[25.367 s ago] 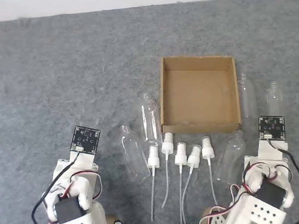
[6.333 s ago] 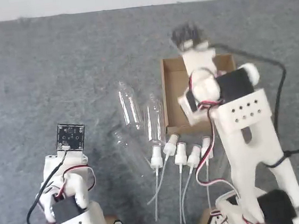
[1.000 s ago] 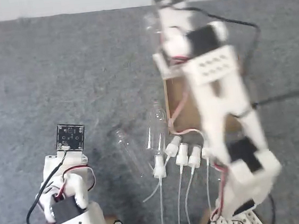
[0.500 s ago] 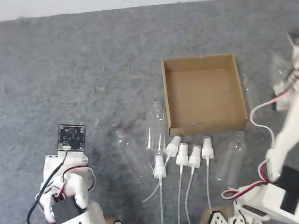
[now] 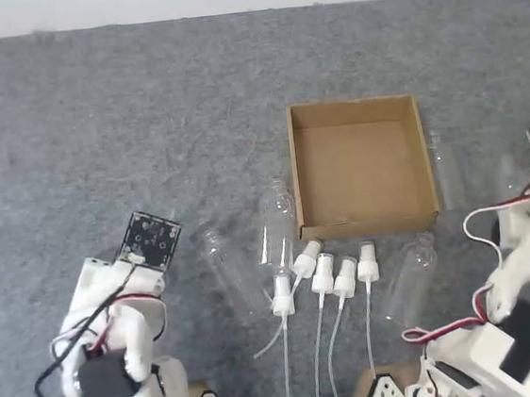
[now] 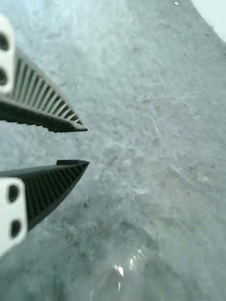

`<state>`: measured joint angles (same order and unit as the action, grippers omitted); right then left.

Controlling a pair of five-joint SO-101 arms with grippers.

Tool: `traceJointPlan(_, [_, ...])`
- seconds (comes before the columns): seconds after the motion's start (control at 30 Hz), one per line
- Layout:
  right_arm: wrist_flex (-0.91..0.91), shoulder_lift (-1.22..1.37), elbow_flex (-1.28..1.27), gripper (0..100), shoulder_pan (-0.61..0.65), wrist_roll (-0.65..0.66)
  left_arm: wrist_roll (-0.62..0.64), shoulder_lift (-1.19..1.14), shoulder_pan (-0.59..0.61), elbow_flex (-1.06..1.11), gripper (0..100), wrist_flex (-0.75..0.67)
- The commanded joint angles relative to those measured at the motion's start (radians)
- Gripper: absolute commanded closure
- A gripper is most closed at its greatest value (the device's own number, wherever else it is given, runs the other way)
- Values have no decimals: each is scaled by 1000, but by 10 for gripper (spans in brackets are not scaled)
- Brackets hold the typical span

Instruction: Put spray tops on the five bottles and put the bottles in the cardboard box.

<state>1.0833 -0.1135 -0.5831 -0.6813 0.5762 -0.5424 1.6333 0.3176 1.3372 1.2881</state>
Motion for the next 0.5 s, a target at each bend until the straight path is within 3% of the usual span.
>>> traceJointPlan(0.0, [-22, -64, -11, 938, -22, 41, -8, -290, -144, -298, 906, 95])
traceJointPlan(0.1, [-73, -64, -46, 935, -22, 41, 86, -497, -292, -424, 904, 126])
traceJointPlan(0.23, [-110, -64, -86, 854, -22, 58, 195, -735, -450, -522, 902, 107])
traceJointPlan(0.47, [-110, -64, -104, 812, -22, 112, 295, -1020, -493, -527, 873, -31])
